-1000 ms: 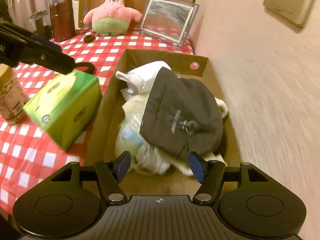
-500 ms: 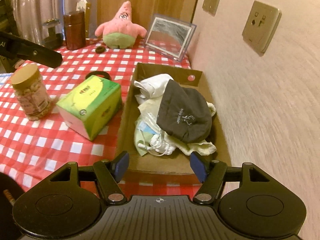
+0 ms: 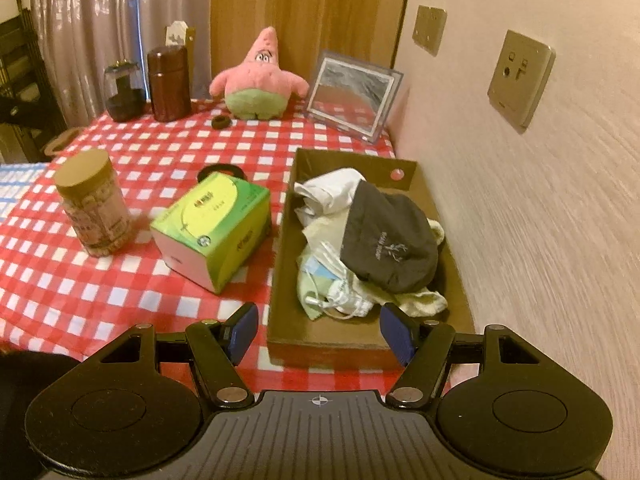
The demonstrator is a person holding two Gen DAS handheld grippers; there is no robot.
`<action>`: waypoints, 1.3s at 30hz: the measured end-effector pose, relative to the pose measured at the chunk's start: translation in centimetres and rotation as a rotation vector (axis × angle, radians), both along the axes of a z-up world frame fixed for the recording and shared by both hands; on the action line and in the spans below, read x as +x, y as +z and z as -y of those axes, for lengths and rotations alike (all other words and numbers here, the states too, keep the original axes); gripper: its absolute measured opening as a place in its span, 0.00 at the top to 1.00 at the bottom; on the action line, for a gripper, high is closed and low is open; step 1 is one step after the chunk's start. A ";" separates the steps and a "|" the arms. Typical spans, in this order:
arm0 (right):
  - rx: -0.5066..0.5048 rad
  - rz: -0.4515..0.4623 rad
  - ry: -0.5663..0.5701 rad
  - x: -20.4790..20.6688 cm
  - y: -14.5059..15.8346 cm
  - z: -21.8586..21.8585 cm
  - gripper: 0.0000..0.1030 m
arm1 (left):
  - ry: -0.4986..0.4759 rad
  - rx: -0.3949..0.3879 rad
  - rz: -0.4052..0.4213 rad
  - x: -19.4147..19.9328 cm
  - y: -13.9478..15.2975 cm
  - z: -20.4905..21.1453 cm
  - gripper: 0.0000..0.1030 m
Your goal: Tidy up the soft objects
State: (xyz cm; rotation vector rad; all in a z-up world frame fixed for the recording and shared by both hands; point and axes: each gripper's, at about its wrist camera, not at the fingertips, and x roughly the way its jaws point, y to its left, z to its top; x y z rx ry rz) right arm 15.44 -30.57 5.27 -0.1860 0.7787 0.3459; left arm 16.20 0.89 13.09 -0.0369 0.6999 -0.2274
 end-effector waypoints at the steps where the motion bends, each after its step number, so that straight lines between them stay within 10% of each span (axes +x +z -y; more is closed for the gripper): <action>1: 0.005 0.003 0.002 0.0 0.1 -0.2 0.35 | 0.017 0.005 0.002 -0.3 0.2 -0.8 0.29; 24: 0.047 0.064 0.102 1.2 3.8 -6.3 0.35 | 0.169 0.037 0.005 -2.3 -0.5 -10.1 0.23; 39: 0.063 0.057 0.211 7.3 4.6 -11.5 0.35 | 0.145 0.095 -0.005 3.2 0.1 -12.7 0.19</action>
